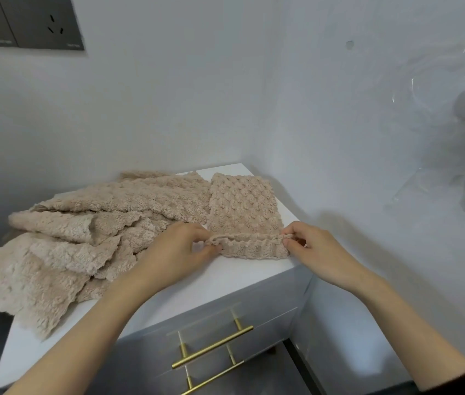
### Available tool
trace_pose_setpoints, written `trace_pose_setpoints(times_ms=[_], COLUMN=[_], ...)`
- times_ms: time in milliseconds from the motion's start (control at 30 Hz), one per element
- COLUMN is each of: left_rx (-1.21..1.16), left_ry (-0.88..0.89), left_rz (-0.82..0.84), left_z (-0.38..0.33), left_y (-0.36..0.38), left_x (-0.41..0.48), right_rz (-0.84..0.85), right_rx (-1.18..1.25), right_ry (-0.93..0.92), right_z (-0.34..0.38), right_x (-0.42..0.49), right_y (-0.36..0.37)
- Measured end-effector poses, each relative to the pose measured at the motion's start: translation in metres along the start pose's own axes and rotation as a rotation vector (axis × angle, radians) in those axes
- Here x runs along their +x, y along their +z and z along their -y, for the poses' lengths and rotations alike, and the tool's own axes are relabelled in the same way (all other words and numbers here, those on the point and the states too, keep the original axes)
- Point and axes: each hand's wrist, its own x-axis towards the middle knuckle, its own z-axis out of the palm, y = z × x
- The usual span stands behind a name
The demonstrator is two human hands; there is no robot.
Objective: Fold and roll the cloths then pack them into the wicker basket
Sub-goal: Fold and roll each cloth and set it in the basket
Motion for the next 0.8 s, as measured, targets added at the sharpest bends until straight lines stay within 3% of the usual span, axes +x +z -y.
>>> trace_pose_setpoints(times_ms=[200,367,433,500,600,700,800], left_rx=[-0.136,-0.199,-0.197,-0.180,-0.166,-0.194,-0.188], left_ry=[-0.301,-0.369,-0.388,-0.416,-0.438,-0.411,-0.400], left_rz=[-0.089,-0.113,-0.121,-0.122,-0.104,-0.107,-0.117], left_z=[0.000,0.002,0.000,-0.002,-0.003,-0.002,-0.001], left_y=[0.008,0.007,0.008,0.008,0.008,0.008,0.009], left_x=[0.006,0.006,0.006,0.006,0.007,0.008,0.008], right_rz=[-0.157,-0.314,-0.412,-0.473,-0.406,-0.140,0.008], right_rx=[-0.068,-0.244,-0.368,-0.374,-0.419,-0.499,-0.529], right_ry=[0.089,0.126,0.023,-0.210,-0.476,-0.440,-0.387], right_z=[0.001,0.008,0.016,0.028,0.046,0.050,0.041], right_x=[0.002,-0.004,-0.007,-0.011,-0.019,-0.021,-0.020], right_y=[0.011,0.016,0.019,0.026,0.049,0.071,0.077])
